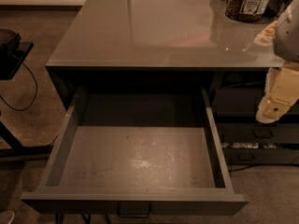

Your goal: Close top drawer

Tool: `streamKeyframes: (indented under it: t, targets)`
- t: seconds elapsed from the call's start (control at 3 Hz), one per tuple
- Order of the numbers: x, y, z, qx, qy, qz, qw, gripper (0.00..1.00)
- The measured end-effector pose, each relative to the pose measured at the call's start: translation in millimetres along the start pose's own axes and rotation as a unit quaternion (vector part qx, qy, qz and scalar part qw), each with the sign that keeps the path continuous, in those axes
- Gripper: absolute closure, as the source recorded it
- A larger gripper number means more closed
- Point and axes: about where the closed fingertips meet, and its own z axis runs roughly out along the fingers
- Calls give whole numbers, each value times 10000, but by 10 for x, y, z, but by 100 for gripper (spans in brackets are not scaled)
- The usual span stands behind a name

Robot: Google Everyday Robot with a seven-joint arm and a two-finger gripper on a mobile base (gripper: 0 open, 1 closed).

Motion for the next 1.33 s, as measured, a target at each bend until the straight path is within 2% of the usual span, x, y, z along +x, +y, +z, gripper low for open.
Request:
streamKeyframes:
  t: [0.33,0.67,1.0,1.33]
  targets:
    - [0,0,0,0,0,0,10000,0]
    - [-16,34,125,-169,18,-104,9998,0]
    - [7,235,510,-527,-323,-436,9971,0]
    - [87,553,985,-819,-999,-734,9889,0]
